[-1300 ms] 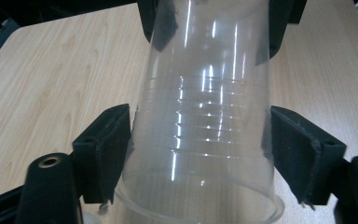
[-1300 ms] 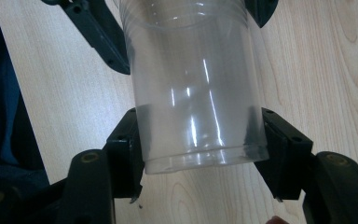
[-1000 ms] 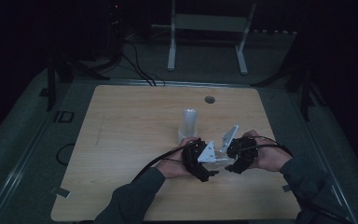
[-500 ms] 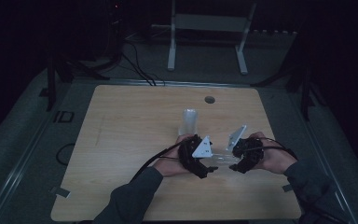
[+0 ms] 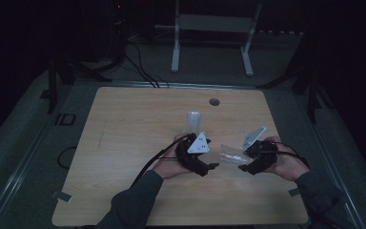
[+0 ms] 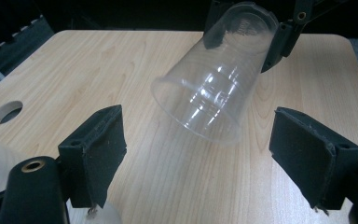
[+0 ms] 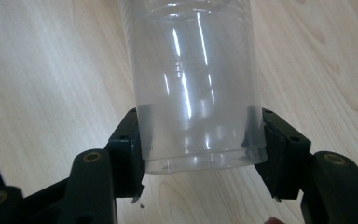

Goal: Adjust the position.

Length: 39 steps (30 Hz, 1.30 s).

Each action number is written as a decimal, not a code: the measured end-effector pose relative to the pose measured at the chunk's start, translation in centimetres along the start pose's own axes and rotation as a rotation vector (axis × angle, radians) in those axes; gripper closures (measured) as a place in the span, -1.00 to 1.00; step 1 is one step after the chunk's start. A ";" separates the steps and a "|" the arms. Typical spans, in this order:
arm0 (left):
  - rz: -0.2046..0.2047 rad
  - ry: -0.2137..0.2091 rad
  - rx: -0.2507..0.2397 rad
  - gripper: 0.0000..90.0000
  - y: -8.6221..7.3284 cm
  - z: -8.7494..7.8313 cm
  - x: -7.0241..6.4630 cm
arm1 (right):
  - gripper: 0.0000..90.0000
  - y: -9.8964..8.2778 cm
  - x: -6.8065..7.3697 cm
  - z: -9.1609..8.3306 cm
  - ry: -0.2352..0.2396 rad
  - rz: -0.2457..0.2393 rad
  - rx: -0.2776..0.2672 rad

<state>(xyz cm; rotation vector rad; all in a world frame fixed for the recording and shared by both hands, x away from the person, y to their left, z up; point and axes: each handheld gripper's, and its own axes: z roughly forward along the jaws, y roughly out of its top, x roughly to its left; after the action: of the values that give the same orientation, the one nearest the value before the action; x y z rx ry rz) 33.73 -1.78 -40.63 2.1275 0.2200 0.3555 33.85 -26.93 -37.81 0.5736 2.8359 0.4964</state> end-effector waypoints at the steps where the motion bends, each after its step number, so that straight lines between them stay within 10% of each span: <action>1: -0.008 0.001 0.001 -0.60 0.0 0.0 0.1 | -0.08 -0.2 -0.1 0.0 -0.007 0.010 -0.012; 39: -0.149 0.025 -0.050 -0.51 -0.1 0.0 1.2 | -0.08 -2.9 1.9 0.6 -0.182 0.309 -0.465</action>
<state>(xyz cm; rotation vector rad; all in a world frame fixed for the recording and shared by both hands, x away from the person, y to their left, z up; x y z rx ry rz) 34.83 -1.45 -40.51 2.0444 0.3787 0.2969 31.30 -28.54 -39.64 0.9032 2.3511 1.0585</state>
